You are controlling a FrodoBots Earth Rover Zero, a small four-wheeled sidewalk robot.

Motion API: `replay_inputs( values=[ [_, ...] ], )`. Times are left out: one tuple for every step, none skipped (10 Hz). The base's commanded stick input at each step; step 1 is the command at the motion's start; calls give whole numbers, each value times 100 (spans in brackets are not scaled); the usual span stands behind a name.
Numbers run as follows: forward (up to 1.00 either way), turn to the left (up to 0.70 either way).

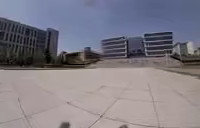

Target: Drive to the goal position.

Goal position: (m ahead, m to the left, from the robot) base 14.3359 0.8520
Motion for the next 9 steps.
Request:
replay_inputs(
  values=[
    [70,0],
    [70,0],
    [70,0],
    [70,0],
    [70,0],
    [70,0],
    [70,0],
    [70,0],
    [70,0]
  ],
)
